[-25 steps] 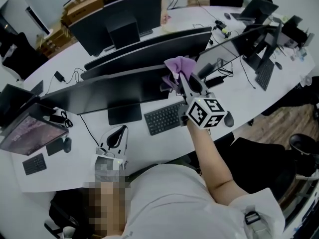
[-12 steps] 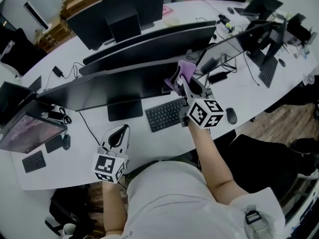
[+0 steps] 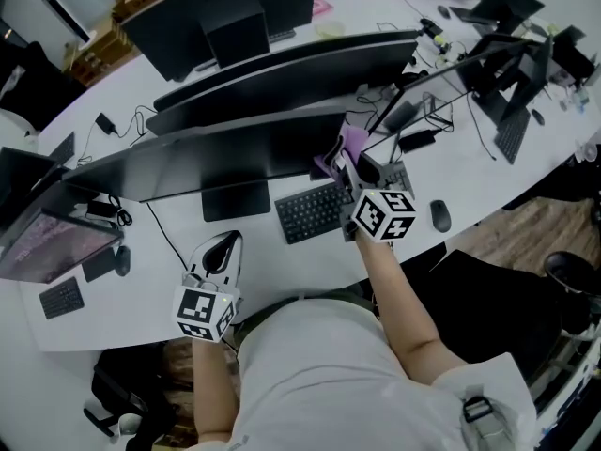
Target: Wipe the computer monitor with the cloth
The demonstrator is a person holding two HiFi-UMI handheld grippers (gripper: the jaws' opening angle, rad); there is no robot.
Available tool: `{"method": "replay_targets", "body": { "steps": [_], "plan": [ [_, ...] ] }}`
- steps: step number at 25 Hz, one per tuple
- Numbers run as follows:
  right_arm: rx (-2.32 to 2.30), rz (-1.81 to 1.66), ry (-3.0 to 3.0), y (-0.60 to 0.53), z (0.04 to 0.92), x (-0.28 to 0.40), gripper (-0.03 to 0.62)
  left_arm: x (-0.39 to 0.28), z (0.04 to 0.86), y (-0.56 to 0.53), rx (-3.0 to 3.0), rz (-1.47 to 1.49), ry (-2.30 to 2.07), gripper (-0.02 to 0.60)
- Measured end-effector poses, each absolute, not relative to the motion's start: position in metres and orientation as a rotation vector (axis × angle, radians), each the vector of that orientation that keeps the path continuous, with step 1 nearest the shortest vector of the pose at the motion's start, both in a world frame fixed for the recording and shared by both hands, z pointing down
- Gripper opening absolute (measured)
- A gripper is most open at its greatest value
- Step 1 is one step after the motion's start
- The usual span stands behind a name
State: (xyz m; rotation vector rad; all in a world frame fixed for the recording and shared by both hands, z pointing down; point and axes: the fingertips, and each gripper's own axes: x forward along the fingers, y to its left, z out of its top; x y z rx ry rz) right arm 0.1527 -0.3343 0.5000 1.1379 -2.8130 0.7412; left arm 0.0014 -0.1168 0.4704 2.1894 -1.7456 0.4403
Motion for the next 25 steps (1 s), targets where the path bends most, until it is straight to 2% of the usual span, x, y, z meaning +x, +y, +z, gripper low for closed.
{"method": "replay_targets", "body": {
  "steps": [25],
  "plan": [
    [1.059,0.971,-2.547,-0.327,0.644,0.146,0.061,0.007,0.5,-0.112,2.088,0.516,-1.715,-0.003]
  ]
}}
